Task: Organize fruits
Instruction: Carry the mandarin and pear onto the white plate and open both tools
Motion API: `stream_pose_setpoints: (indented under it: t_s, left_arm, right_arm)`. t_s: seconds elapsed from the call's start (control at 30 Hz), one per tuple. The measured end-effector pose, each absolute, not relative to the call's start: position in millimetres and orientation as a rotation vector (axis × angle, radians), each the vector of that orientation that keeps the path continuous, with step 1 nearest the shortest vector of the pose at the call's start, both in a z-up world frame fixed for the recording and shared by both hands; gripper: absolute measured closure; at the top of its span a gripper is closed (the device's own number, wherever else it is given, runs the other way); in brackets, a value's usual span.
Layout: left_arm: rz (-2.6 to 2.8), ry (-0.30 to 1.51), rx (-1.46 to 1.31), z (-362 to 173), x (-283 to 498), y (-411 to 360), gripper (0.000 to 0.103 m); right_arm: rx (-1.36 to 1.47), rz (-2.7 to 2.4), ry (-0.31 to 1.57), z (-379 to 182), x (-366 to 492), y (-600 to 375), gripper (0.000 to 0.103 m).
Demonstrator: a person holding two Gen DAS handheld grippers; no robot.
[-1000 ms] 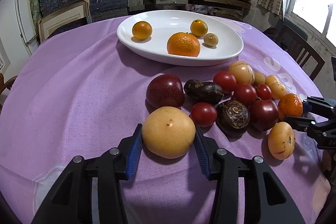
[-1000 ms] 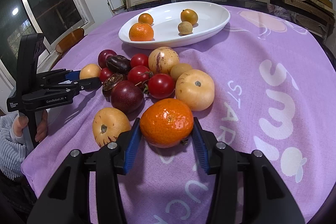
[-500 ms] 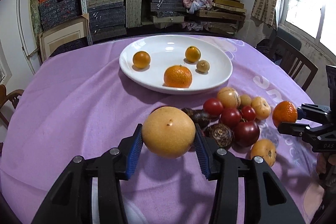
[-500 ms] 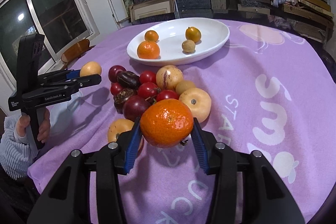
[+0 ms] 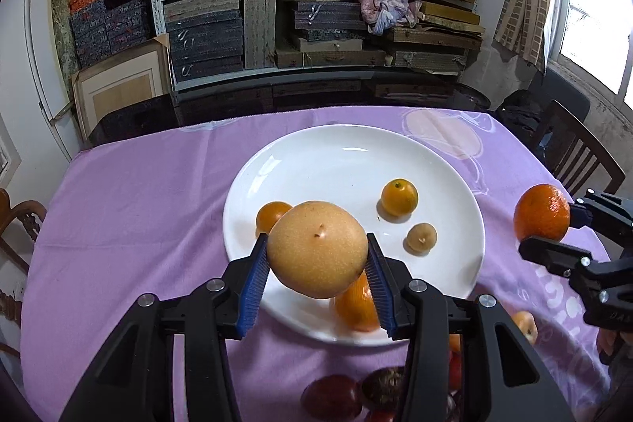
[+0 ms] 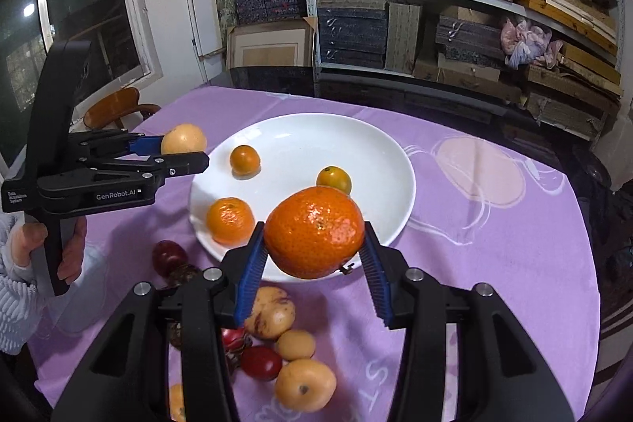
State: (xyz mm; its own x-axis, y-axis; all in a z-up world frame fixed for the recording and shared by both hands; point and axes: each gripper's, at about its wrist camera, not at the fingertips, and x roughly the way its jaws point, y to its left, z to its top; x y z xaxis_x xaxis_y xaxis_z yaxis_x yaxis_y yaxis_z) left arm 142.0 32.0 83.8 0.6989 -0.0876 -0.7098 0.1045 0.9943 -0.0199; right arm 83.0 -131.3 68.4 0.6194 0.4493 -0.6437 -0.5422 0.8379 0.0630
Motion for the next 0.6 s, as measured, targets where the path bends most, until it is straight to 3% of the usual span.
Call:
stream_pose_setpoints:
  t_s: [0.5, 0.57, 0.6]
  left_arm:
    - [-0.134, 0.917, -0.032, 38.2, 226.7, 20.3, 0.055]
    - [-0.126, 0.912, -0.023, 42.3, 228.1, 18.7, 0.05]
    - [-0.126, 0.911, -0.017, 43.2, 228.6, 18.7, 0.042]
  right_arm:
    - [-0.179, 0.509, 0.828, 18.3, 172.7, -107.7, 0.057]
    - [-0.185, 0.51, 0.839, 10.8, 175.9, -105.2, 0.057]
    - [-0.183, 0.512, 0.839, 8.4, 177.3, -105.7, 0.057]
